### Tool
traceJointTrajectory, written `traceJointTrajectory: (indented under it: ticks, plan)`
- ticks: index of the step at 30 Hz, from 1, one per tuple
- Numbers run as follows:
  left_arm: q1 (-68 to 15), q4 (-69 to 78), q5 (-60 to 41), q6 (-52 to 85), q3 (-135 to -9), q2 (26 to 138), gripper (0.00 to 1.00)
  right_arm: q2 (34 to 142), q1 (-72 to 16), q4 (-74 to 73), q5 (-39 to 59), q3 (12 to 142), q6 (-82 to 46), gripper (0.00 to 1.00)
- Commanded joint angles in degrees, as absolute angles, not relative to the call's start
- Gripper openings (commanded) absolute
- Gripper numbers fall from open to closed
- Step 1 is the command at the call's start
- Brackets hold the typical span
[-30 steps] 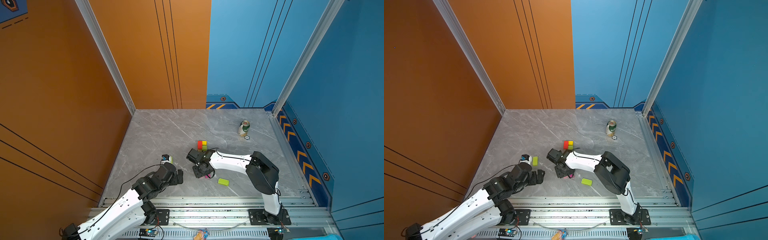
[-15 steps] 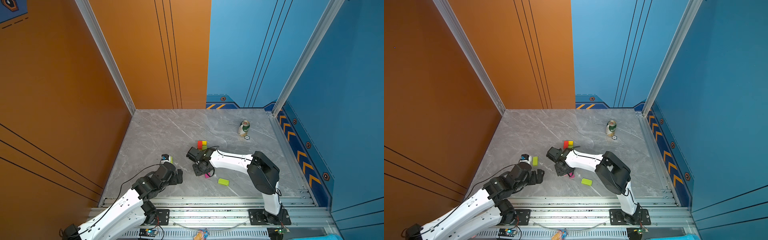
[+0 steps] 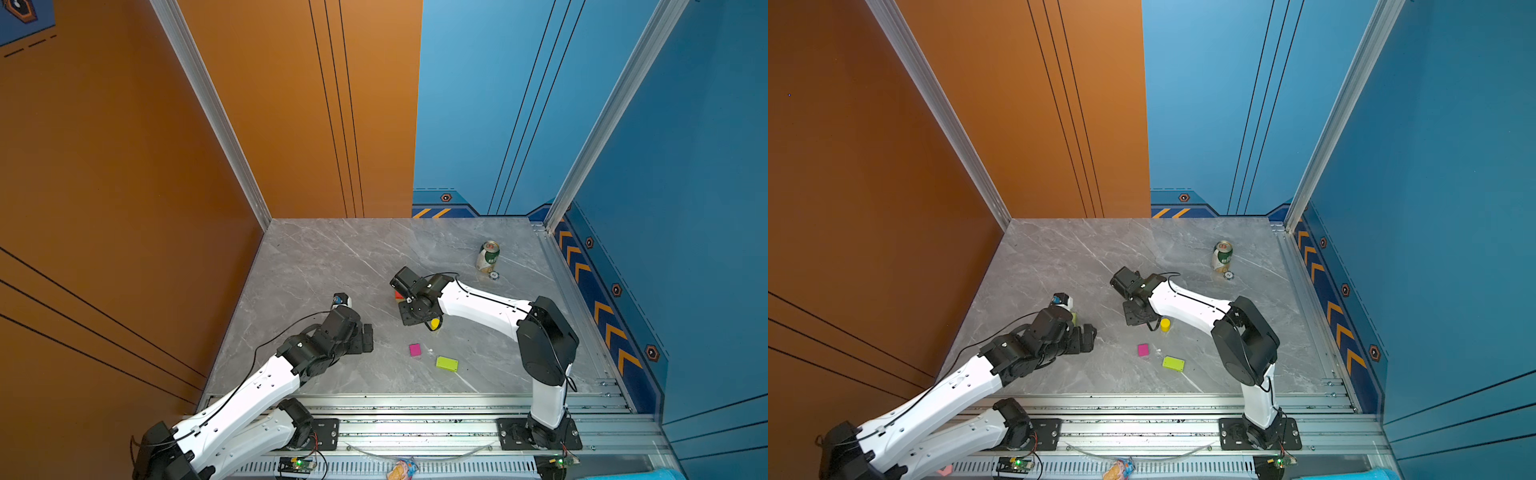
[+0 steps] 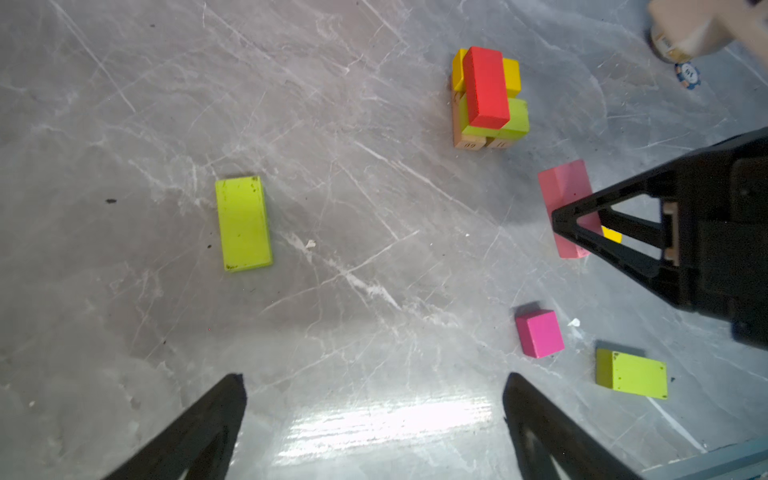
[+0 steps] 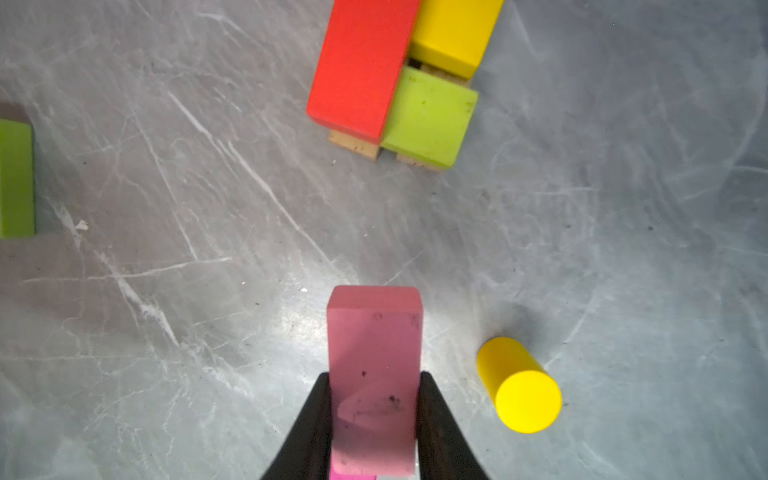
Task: Build the wood block tower
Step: 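Lift the pink block with the right gripper and carry it to the tower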
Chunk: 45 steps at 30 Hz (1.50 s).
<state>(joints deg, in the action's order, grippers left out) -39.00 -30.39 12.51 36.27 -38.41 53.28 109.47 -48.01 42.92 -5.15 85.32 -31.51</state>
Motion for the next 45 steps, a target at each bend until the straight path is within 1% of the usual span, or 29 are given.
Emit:
traceJointTrajectory:
  ticks: [1, 15, 22, 29, 45]
  plan:
    - [-38.58, -27.61, 10.70, 34.06, -41.27, 55.44, 0.98, 109.19, -45.66, 45.98, -7.67, 88.89, -29.71, 0.30]
    - [-37.92, -23.70, 10.22, 31.53, -45.09, 63.17, 0.98, 118.45, -38.17, 46.91, -4.22, 100.99, -29.08, 0.29]
    - [-37.01, -22.89, 9.68, 30.75, -45.44, 64.68, 0.98, 122.37, -37.59, 47.04, -2.72, 104.56, -29.44, 0.29]
    - [-36.32, -22.41, 8.51, 30.60, -45.05, 65.48, 0.98, 123.76, -37.60, 47.24, -2.09, 105.95, -29.53, 0.29]
    - [-35.13, -22.85, 8.17, 30.32, -43.60, 63.29, 0.98, 125.86, -38.15, 47.99, -1.61, 107.84, -30.60, 0.30]
